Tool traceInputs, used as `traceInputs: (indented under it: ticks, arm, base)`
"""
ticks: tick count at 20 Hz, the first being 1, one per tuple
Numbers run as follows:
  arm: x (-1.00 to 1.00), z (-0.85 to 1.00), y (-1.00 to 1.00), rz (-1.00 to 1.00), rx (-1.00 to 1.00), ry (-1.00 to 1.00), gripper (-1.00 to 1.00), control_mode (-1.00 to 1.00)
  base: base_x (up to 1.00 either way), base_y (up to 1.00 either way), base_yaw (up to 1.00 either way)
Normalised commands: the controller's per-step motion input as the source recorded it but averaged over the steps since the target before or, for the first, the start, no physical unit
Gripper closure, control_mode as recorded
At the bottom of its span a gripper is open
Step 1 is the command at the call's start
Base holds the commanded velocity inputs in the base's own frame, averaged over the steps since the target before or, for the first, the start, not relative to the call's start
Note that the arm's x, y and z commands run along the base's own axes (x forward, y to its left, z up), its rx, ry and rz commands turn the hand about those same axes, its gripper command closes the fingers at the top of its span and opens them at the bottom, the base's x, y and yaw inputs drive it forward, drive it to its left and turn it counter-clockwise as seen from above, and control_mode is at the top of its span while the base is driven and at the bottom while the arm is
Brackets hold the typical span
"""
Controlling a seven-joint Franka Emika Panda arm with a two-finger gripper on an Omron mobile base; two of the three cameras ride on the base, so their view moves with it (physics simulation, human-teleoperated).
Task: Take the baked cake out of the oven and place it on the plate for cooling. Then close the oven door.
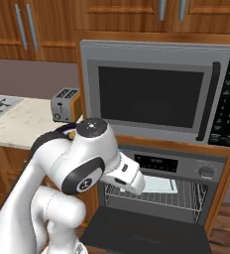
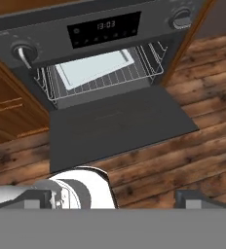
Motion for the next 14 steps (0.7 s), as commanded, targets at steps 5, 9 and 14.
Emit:
traceInputs:
  ticks: [5, 9, 14]
  arm:
    - [-0.22, -0.43, -0.08, -0.15, 0.04, -0.07, -1.00, -1.00]
    - [-0.23, -0.48, -0.31, -0.10, 0.10, -0.08, -1.00, -1.00]
    - [-0.18, -0.40, -0.26, -0.09, 0.09, -0.06, -1.00, -1.00]
  base:
    - [0.00, 0.00, 0.00]
    - [0.00, 0.00, 0.00]
    - [0.00, 0.00, 0.00]
